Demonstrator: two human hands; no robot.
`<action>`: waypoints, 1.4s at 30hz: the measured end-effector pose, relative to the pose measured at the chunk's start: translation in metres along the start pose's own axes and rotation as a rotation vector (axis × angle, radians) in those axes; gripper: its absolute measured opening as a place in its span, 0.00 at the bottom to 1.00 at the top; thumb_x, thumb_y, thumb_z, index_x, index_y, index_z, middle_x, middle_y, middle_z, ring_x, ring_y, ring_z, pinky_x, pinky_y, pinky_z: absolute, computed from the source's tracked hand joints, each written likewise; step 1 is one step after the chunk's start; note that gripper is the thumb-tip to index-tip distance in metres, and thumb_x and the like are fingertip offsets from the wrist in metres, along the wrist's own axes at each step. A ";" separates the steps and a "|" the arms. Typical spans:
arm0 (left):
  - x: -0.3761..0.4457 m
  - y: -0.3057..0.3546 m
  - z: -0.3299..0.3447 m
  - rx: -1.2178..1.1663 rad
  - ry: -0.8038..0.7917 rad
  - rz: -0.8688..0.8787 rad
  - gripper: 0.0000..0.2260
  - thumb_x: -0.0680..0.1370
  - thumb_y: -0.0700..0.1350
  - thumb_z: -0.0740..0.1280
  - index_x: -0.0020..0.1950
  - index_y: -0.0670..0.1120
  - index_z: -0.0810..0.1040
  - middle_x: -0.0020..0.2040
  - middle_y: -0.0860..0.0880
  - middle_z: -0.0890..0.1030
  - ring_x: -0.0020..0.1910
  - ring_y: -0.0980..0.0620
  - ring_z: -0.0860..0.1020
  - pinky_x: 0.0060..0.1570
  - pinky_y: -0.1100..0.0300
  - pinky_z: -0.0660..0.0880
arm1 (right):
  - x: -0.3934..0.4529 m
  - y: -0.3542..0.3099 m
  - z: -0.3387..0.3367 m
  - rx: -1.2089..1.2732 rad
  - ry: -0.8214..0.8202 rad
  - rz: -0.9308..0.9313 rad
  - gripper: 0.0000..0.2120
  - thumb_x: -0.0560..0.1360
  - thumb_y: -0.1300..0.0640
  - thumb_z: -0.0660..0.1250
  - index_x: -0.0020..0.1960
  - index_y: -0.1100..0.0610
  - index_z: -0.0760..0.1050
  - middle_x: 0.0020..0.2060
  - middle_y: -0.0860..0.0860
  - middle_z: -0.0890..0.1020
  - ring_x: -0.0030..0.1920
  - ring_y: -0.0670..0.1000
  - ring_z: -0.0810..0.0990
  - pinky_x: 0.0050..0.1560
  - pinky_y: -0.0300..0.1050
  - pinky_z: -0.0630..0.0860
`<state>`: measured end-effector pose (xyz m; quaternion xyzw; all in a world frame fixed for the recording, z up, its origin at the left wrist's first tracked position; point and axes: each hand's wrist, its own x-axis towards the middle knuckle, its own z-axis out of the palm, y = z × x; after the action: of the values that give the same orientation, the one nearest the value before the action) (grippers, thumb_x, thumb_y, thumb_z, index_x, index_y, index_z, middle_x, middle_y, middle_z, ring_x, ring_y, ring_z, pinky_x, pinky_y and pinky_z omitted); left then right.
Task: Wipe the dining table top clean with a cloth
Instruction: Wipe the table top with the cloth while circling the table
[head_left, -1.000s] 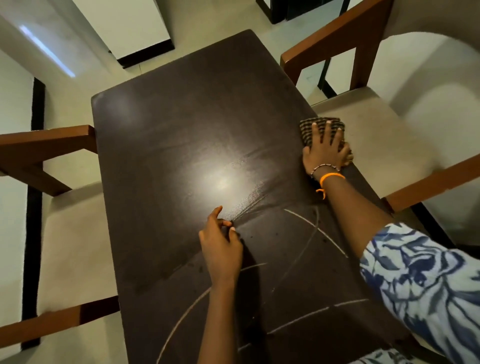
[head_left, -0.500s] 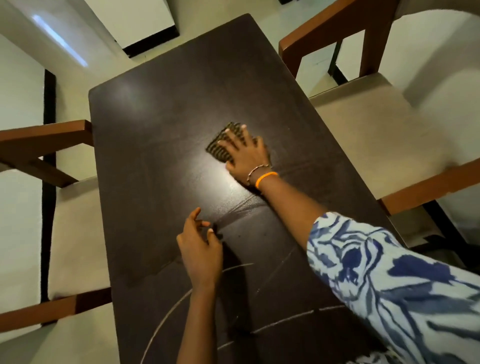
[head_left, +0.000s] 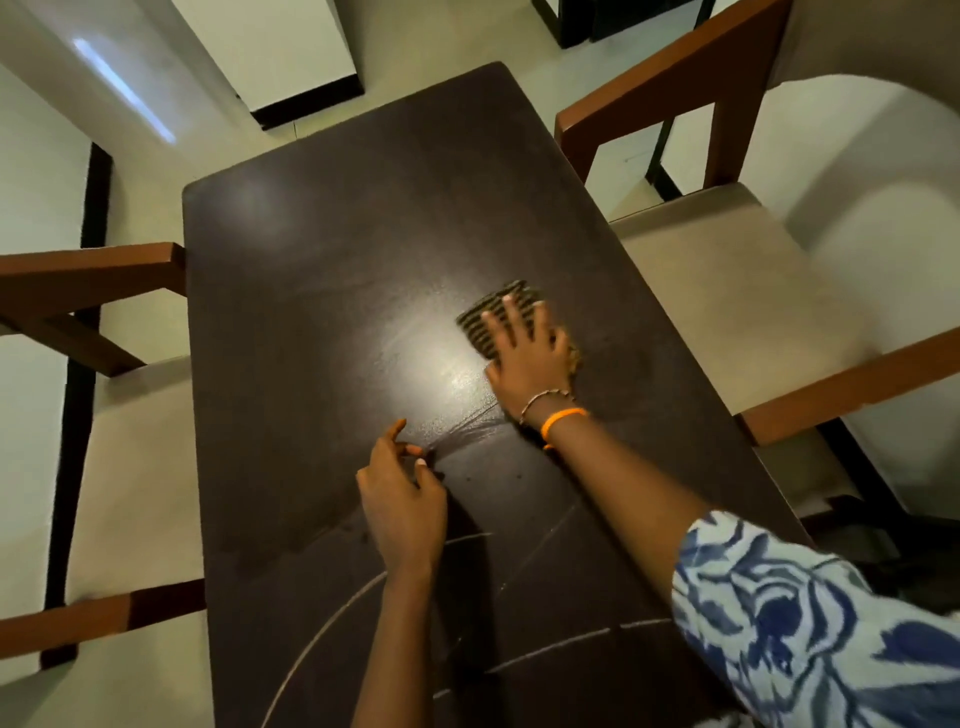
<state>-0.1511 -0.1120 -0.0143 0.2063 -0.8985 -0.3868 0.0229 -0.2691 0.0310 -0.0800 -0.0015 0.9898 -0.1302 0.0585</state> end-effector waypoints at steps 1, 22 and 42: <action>0.001 0.001 -0.002 0.012 0.000 0.006 0.23 0.74 0.33 0.60 0.67 0.50 0.69 0.50 0.49 0.77 0.53 0.53 0.68 0.53 0.55 0.71 | -0.013 -0.022 0.008 0.019 -0.033 -0.096 0.31 0.75 0.49 0.58 0.76 0.48 0.52 0.77 0.52 0.51 0.75 0.62 0.49 0.68 0.60 0.55; -0.014 0.001 0.005 0.300 -0.190 0.127 0.24 0.74 0.40 0.68 0.68 0.49 0.67 0.63 0.49 0.74 0.64 0.46 0.67 0.63 0.51 0.65 | -0.049 0.107 -0.024 0.013 0.099 0.361 0.30 0.75 0.51 0.61 0.75 0.50 0.55 0.76 0.52 0.54 0.74 0.60 0.53 0.67 0.64 0.55; -0.025 -0.019 0.002 0.701 -0.456 0.171 0.40 0.67 0.48 0.75 0.73 0.46 0.57 0.70 0.46 0.63 0.72 0.42 0.60 0.73 0.40 0.51 | -0.088 0.116 -0.022 -0.048 0.069 0.200 0.29 0.71 0.47 0.63 0.71 0.50 0.64 0.74 0.51 0.60 0.71 0.63 0.59 0.61 0.58 0.61</action>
<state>-0.1222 -0.1127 -0.0257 0.0358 -0.9716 -0.0904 -0.2158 -0.1826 0.1501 -0.0785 0.1002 0.9892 -0.1000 0.0369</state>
